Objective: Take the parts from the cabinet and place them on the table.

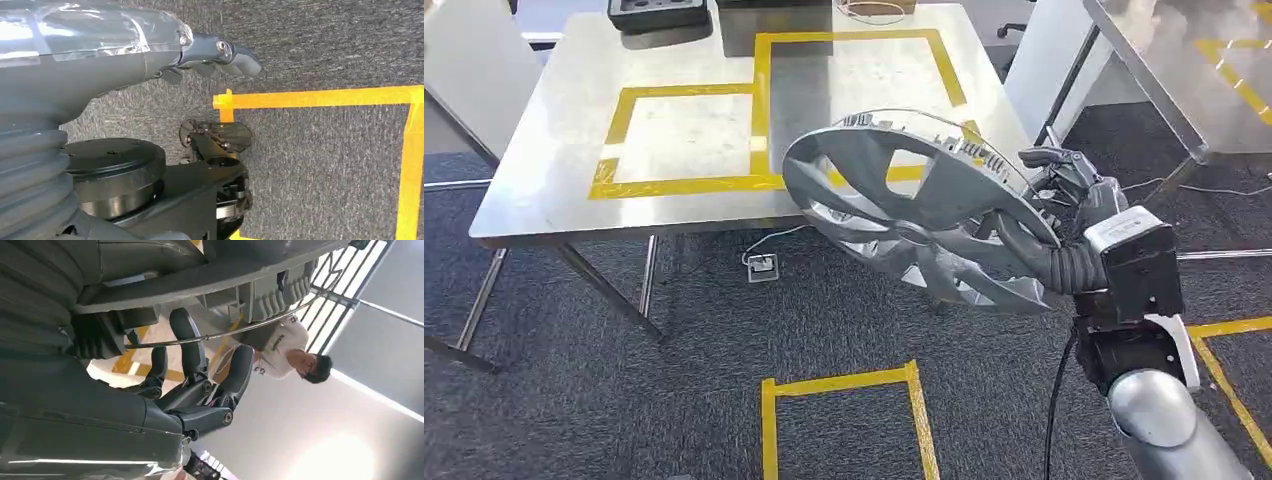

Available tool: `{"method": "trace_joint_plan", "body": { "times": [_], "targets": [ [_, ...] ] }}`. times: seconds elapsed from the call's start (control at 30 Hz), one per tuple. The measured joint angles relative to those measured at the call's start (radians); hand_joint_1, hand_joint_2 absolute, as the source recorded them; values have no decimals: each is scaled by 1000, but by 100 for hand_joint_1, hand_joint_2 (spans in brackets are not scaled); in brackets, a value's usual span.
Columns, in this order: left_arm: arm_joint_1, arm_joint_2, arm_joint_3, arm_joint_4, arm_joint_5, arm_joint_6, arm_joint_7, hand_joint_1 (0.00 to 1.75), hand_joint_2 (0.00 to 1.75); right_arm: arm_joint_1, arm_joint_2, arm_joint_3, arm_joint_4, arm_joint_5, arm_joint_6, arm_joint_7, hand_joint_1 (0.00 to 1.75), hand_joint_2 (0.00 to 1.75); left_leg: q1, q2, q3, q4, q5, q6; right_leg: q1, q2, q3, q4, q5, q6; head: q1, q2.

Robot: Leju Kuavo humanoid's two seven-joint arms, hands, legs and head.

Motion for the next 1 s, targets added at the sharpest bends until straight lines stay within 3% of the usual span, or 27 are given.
{"method": "trace_joint_plan", "body": {
  "times": [0.2, 0.27, 0.37, 0.4, 0.47, 0.5, 0.53, 0.6, 0.63, 0.67, 0.7, 0.73, 0.77, 0.8, 0.83, 0.87, 0.9, 0.93, 1.0],
  "targets": [
    [1, 2, 0, 0, -1, 1, 10, 0, 175, -52, -1, 35, 37, -20, -2, 1, 175, 175, -2, 1, -1, -1, -2, 3, -2, 1, 1, -6, 1, 4, -6, 0],
    [1, 2, 0, 0, -1, 2, 12, 0, 175, -60, -2, 46, 46, -18, -7, -6, 175, 175, -1, 2, -4, -8, 0, 6, -3, 2, 5, -13, 6, 9, -8, 0],
    [2, 2, -1, 0, -1, 6, 18, 0, 175, -66, -4, 53, 54, 5, -52, -36, 175, 175, 8, 0, 23, -29, -1, 18, -3, 4, -5, 13, -8, 21, -5, 0],
    [3, 2, -1, 0, -2, 10, 20, 0, 175, -65, -5, 53, 56, 15, -85, -55, 175, 175, 9, 1, 31, -31, -4, 21, -6, 3, -35, 72, -32, 28, 0, 0],
    [7, 2, -1, 1, -4, 18, 28, 0, 175, -48, -1, 46, 56, 44, -161, -101, 175, 175, 9, 1, 49, -35, -16, 24, -11, 3, -126, 232, -88, 37, 5, 0],
    [11, 2, -1, 1, -5, 18, 29, 0, 175, -37, 0, 42, 56, 54, -186, -115, 175, 175, 9, 1, 60, -36, -25, 23, -13, 3, -165, 289, -99, 37, 9, 0],
    [15, 2, -1, 1, -6, 18, 31, 0, 175, -29, 2, 40, 56, 60, -198, -122, 175, 175, 9, 1, 74, -36, -35, 21, -13, 3, -184, 300, -87, 34, 11, 0],
    [17, 2, -1, 1, -6, 18, 31, 0, 175, -21, 2, 39, 55, 63, -200, -124, 175, 175, 6, 0, 106, -37, -57, 15, -8, 4, -172, 208, -14, 19, 15, 0],
    [16, 1, -1, 1, -7, 19, 31, 0, 175, -14, 2, 37, 55, 63, -200, -124, 175, 175, 4, -1, 122, -38, -67, 14, -2, 7, -157, 122, 47, 6, 15, 0],
    [19, -2, -1, 1, -7, 19, 31, 0, 175, -10, 2, 32, 54, 64, -201, -125, 175, 175, 8, 0, 123, -43, -79, 13, 8, 15, -149, 35, 138, -13, 18, 0],
    [18, -6, -1, 1, -7, 19, 31, 0, 175, -5, 2, 29, 54, 66, -206, -131, 175, 175, 7, -1, 137, -44, -85, 9, 11, 23, -150, 36, 136, -20, 5, 0],
    [17, -9, -2, 1, -7, 20, 31, 0, 175, -1, 2, 28, 53, 70, -213, -137, 175, 175, 13, -4, 133, -52, -87, 4, 14, 33, -140, 12, 138, -20, 4, 0],
    [15, -10, -2, 1, -7, 21, 31, 0, 175, -1, 2, 23, 49, 76, -226, -149, 175, 175, 17, -5, 128, -62, -88, -1, 17, 27, -129, -2, 126, -31, 12, 0],
    [13, -12, -2, 0, -8, 21, 30, 0, 175, 7, 2, 15, 42, 82, -245, -175, 175, 175, 17, -7, 145, -66, -85, -4, 22, 17, -118, -25, 115, -41, 17, 0],
    [10, -13, -2, -1, -10, 22, 28, 0, 175, 20, 4, 9, 37, 86, -269, -203, 175, 175, 14, -12, 158, -74, -82, -10, 18, 11, -100, -35, 110, -46, 19, 0],
    [7, -13, -2, -1, -11, 25, 26, 0, 175, 29, 11, 0, 32, 87, -295, -231, 175, 175, 9, -18, 157, -63, -84, -13, 5, 2, -69, -62, 103, -42, 27, 0],
    [5, -13, -2, -1, -13, 30, 22, 0, 175, 36, 18, -10, 30, 88, -316, -253, 175, 175, 6, -14, 143, -10, -86, -14, 2, -1, -41, -81, 97, -39, 20, 0],
    [5, -10, -3, -1, -13, 35, 18, 0, 175, 41, 28, -17, 31, 92, -331, -268, 175, 175, 9, -13, 109, 65, -106, -17, -6, -6, -17, -91, 90, -36, 16, 0],
    [11, -6, -3, 0, -9, 36, 13, 0, 175, 52, 40, -26, 32, 108, -346, -274, 175, 175, 16, -14, 34, 184, -176, -34, -18, -10, 25, -106, 68, -22, 9, 0]
  ]
}}
